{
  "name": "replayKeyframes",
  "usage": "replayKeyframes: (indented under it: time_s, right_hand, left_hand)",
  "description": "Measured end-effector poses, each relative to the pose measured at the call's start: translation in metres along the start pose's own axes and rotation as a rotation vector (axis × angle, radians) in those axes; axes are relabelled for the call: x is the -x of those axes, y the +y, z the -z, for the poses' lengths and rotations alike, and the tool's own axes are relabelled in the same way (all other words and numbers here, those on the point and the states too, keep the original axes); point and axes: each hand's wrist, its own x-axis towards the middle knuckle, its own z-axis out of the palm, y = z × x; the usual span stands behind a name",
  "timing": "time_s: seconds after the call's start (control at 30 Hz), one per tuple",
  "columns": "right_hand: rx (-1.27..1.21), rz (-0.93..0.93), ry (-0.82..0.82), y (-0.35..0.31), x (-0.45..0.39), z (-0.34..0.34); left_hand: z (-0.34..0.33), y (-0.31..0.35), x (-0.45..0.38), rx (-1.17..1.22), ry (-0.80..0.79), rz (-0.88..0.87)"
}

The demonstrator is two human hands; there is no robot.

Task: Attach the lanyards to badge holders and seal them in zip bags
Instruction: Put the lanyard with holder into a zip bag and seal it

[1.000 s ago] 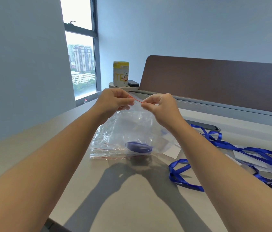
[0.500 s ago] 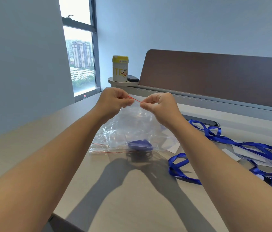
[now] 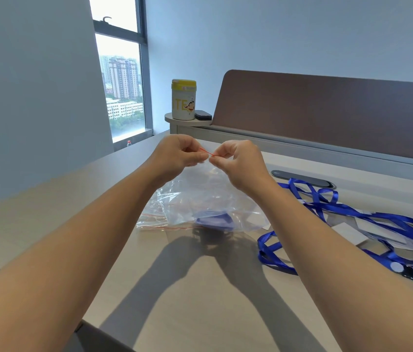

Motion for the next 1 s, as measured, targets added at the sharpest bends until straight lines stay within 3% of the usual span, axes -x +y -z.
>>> replayKeyframes:
  time_s: [0.37, 0.7, 1.0]
  right_hand:
    - [0.19, 0.002, -0.048, 0.015, -0.003, -0.01]
    - [0.233, -0.074, -0.098, 0.052, 0.005, 0.011]
    - [0.154, -0.14, -0.101, 0.08, 0.02, 0.032]
  left_hand:
    - [-0.009, -0.011, 0.001, -0.301, 0.064, -0.194]
    - [0.0, -0.035, -0.004, -0.156, 0.388, -0.024]
    - [-0.007, -0.038, -0.002, -0.116, 0.465, 0.04]
